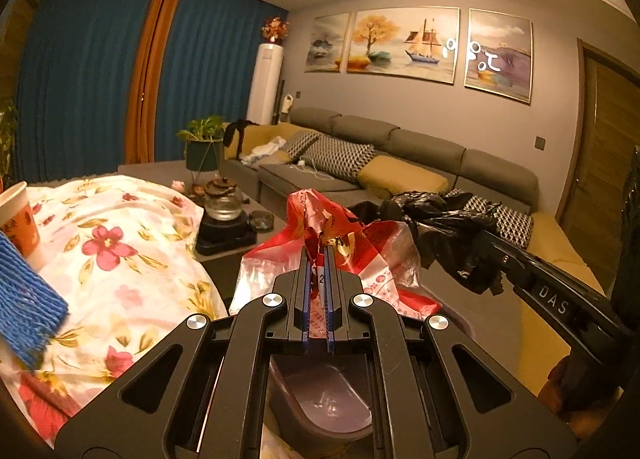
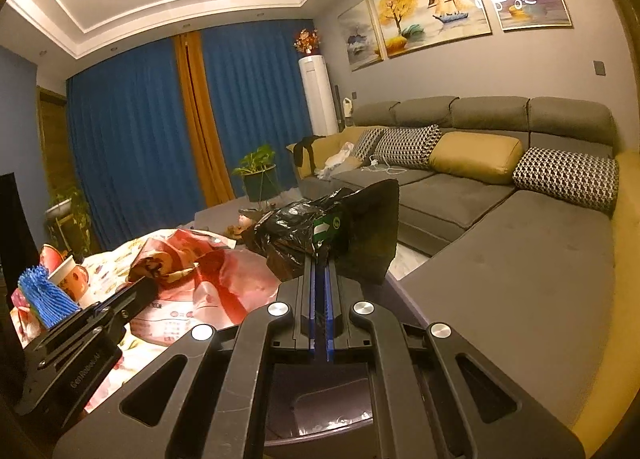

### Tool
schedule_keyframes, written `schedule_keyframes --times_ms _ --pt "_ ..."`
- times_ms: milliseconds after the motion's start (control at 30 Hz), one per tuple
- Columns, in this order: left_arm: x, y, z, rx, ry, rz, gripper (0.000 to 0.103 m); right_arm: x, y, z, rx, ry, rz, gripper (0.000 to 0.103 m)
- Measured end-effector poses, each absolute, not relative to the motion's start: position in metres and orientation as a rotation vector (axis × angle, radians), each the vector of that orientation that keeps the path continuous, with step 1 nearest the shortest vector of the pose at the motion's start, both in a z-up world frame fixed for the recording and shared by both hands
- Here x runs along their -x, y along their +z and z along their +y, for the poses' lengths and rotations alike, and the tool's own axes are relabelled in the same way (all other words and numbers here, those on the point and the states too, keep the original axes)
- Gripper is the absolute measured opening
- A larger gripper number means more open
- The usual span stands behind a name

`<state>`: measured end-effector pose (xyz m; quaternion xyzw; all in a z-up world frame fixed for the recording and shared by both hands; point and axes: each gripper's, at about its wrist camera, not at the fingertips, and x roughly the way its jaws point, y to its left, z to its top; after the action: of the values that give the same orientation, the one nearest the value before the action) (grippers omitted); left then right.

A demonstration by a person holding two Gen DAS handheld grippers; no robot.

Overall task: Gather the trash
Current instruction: 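Open the left tool and right tool to drop both bags into the bin, then move both tools back toward the trash pile on the bed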

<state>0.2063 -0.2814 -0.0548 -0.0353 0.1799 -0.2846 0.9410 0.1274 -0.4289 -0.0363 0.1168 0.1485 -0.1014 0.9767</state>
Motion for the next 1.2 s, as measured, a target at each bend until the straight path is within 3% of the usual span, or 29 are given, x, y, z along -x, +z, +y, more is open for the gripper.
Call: schedule_keyframes --times_ms 100,200,233,433,667,767,967,1200 --pt "-0.212 -0.057 -0.284 0.078 -0.587 0.384 0.005 -0.131 -0.036 -0.429 -0.239 -0.202 0.301 0.009" --pt "-0.217 -0.061 -0.285 0.084 -0.594 0.404 0.006 -0.129 -0.035 -0.428 -0.246 -0.208 0.285 0.046" --pt "-0.219 -0.062 -0.286 0.086 -0.6 0.409 0.006 -0.127 -0.035 -0.428 -0.242 -0.216 0.275 0.052" --pt "-0.228 -0.072 -0.288 0.083 -0.622 0.45 0.019 -0.125 -0.035 -0.428 -0.252 -0.221 0.282 0.052" --pt "-0.223 -0.074 -0.278 0.081 -0.588 0.449 0.061 -0.119 -0.034 -0.426 -0.263 -0.237 0.296 0.057" --pt "-0.216 -0.072 -0.267 0.077 -0.544 0.434 0.073 -0.116 -0.035 -0.42 -0.252 -0.242 0.305 0.064" --pt "-0.198 -0.066 -0.239 0.048 -0.427 0.422 0.087 -0.108 -0.039 -0.406 -0.225 -0.24 0.316 0.074" --pt "-0.177 -0.062 -0.193 0.059 -0.303 0.423 0.091 -0.103 -0.038 -0.383 -0.2 -0.225 0.321 0.082"
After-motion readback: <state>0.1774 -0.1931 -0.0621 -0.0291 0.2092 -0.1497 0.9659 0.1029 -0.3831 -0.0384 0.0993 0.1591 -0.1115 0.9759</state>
